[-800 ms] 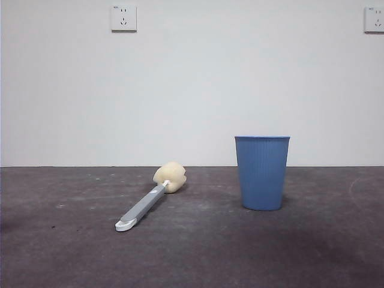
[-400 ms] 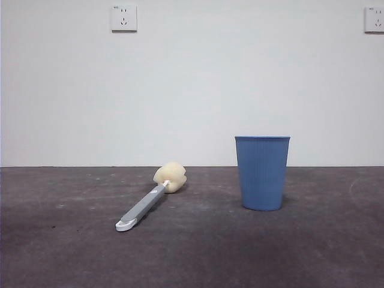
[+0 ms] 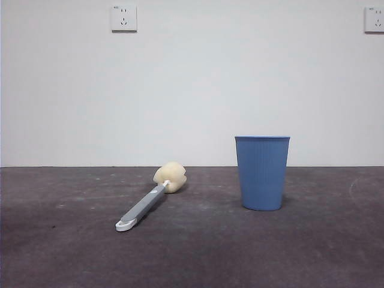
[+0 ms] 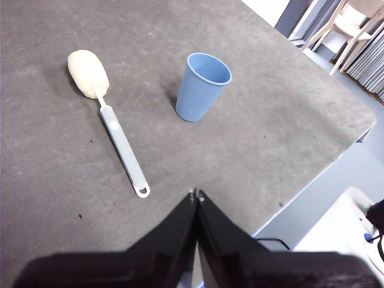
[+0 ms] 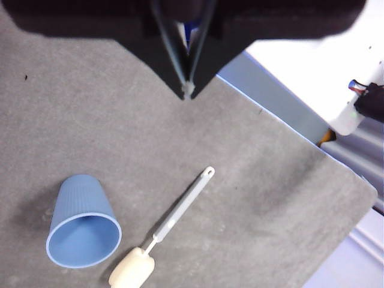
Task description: Pick up the cup brush,pick up the cup,insert the brush into the cup,clean the cup,put the cup brush back,put the cup back to the fixed position on the table
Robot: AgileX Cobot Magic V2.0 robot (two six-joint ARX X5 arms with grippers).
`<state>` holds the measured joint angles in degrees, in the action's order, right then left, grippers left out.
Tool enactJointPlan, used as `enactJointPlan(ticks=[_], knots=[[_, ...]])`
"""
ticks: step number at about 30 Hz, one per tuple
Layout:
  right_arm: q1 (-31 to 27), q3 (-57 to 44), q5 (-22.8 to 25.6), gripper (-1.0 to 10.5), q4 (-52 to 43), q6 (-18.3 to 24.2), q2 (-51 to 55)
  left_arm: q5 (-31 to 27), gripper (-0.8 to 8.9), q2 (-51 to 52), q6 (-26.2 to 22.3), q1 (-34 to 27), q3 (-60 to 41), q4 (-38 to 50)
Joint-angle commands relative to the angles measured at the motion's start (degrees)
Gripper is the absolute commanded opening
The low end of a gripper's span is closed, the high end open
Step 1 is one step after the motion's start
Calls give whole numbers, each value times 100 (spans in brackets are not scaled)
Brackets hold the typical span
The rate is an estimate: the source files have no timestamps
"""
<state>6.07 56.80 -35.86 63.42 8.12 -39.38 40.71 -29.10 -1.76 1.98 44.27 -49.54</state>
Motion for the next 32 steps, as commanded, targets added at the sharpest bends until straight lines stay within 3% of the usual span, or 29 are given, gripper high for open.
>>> enactJointPlan(ticks=[1,4,6,19,25,32], knots=[[17,9,20,97,-13,138,0,2,149,-39,-122,-4,9,-87],[17,9,17,437,-13,129,0,-9,443,-79,-105,-4,9,-170],[17,9,17,599,-13,20,0,-2,472,-87,-83,-4,9,-177],[17,9,17,599,-13,-122,0,-212,472,-693,330,168,35,520],[17,9,17,599,-15,-122,-11,-1346,472,-1530,339,1053,328,682],[17,9,17,599,-15,-214,-39,-2997,472,-2872,911,2439,664,1410]])
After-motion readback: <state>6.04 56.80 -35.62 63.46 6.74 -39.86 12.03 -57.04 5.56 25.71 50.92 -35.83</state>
